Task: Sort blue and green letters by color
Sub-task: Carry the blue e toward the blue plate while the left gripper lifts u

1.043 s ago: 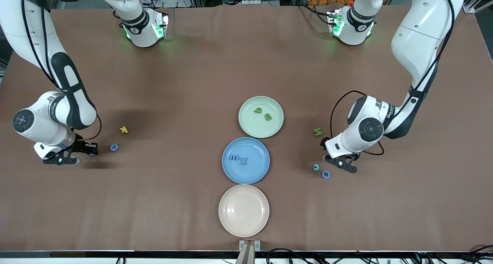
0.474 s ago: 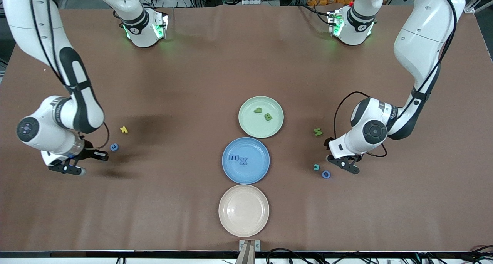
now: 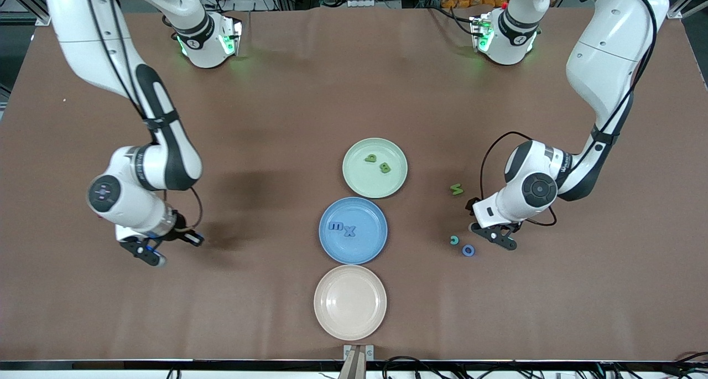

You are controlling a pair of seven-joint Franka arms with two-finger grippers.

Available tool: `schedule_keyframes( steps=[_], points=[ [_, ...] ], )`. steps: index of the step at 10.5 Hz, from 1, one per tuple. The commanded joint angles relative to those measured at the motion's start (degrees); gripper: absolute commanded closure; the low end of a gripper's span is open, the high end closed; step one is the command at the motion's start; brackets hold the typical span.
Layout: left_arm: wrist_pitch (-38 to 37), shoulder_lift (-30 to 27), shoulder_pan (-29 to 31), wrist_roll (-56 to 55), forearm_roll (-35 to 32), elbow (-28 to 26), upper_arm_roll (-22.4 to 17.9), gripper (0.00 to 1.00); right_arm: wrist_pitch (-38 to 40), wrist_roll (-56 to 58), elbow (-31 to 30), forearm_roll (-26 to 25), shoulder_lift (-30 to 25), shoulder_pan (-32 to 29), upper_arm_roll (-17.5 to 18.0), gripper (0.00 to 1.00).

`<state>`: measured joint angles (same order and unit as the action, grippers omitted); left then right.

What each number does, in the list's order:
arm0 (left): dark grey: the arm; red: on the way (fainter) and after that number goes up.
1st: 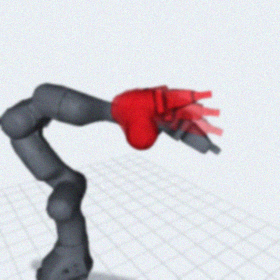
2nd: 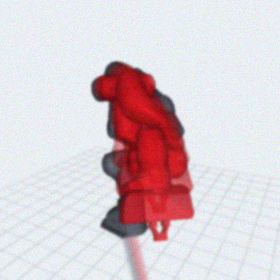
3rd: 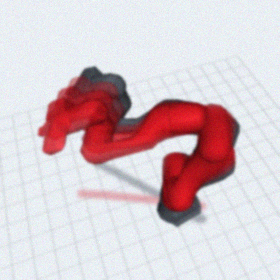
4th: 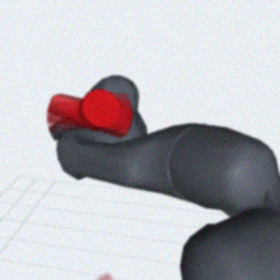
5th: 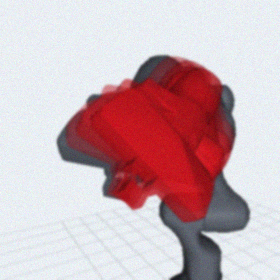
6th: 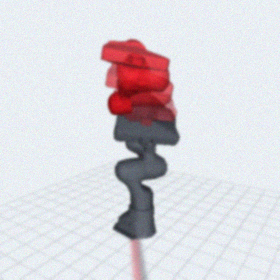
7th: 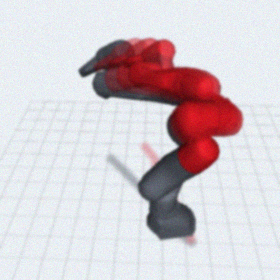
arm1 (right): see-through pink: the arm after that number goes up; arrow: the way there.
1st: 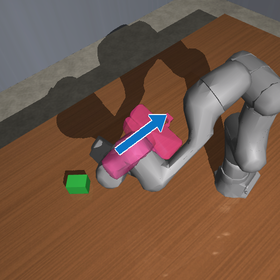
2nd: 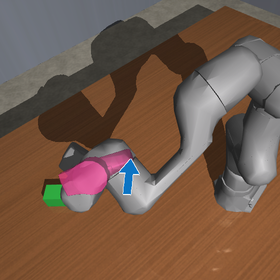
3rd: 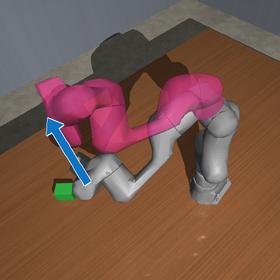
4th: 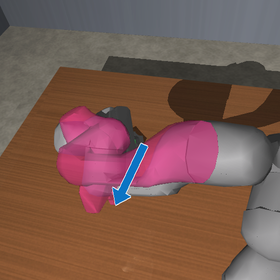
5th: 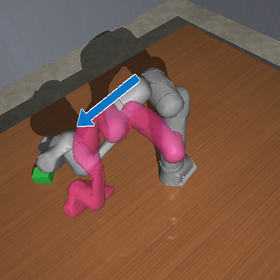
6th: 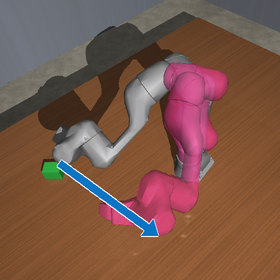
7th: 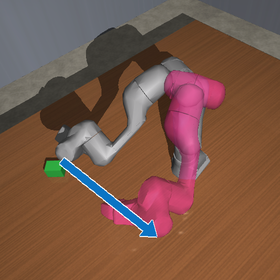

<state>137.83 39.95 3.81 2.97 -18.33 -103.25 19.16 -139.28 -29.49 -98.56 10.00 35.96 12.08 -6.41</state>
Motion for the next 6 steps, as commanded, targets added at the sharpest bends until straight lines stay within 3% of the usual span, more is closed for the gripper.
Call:
schedule_keyframes(
  steps=[1, 2, 6],
  points=[
    [0.5, -0.1, 0.4, -0.7, -1.1, -0.3, 0.3, 0.50, 0.4, -11.9, 7.7, 3.0, 5.1, 3.6, 0.8, 1.00],
    [0.5, -0.2, 0.3, -2.1, -1.0, -0.4, 0.3, 0.97, 0.3, -15.0, 9.1, 4.7, 5.4, 5.0, 0.9, 1.00],
    [0.1, -0.4, -0.8, -7.3, -1.0, -0.7, 0.4, 1.00, -1.5, -18.1, 13.2, 6.3, 6.5, 9.1, 4.2, 1.00]
  ],
)
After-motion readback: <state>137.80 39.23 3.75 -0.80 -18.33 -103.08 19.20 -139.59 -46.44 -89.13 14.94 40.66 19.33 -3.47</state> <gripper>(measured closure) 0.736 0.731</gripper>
